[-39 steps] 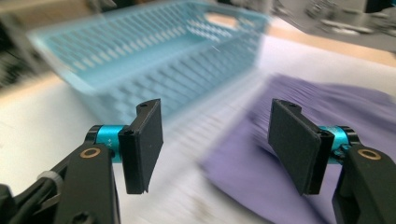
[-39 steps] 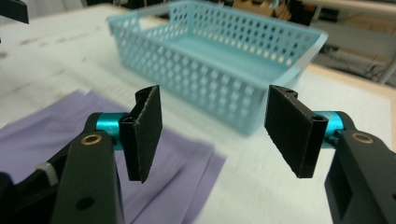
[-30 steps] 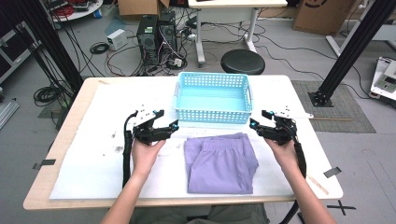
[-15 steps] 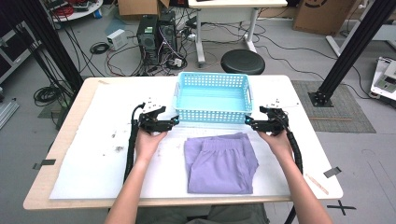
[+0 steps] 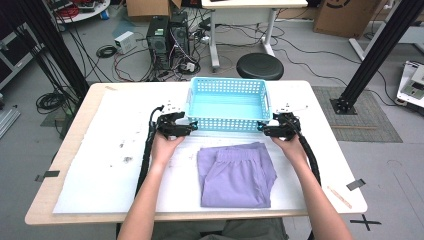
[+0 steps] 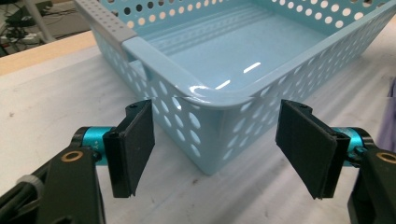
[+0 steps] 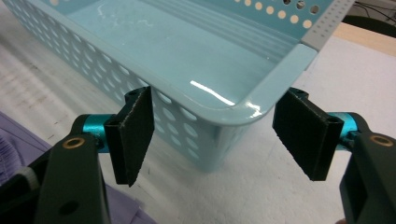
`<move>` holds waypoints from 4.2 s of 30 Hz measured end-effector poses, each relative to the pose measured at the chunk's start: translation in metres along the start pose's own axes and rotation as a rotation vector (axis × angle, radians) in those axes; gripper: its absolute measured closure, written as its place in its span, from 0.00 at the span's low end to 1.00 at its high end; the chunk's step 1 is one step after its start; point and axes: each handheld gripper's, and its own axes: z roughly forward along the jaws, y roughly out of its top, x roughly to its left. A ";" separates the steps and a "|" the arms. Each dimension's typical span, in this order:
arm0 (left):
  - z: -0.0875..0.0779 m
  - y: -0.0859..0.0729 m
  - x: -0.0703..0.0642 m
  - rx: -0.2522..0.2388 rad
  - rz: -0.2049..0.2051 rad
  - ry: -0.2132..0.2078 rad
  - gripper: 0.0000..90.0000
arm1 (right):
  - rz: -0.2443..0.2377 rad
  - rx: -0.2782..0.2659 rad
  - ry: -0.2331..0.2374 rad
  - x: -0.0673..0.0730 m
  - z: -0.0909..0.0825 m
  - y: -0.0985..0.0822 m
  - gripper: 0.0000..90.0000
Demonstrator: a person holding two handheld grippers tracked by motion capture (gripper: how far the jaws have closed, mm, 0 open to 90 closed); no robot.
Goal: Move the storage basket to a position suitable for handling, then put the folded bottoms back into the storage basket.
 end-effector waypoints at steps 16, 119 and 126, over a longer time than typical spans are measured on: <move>0.011 0.006 -0.011 0.072 0.043 0.050 0.45 | -0.031 0.002 -0.009 0.003 0.001 0.000 0.45; -0.124 -0.052 -0.074 -0.157 0.027 -0.019 0.31 | -0.058 -0.196 -0.110 0.049 -0.108 -0.067 0.30; -0.118 -0.050 -0.092 -0.123 0.008 -0.062 0.31 | -0.007 -0.196 -0.095 0.056 -0.115 -0.075 0.30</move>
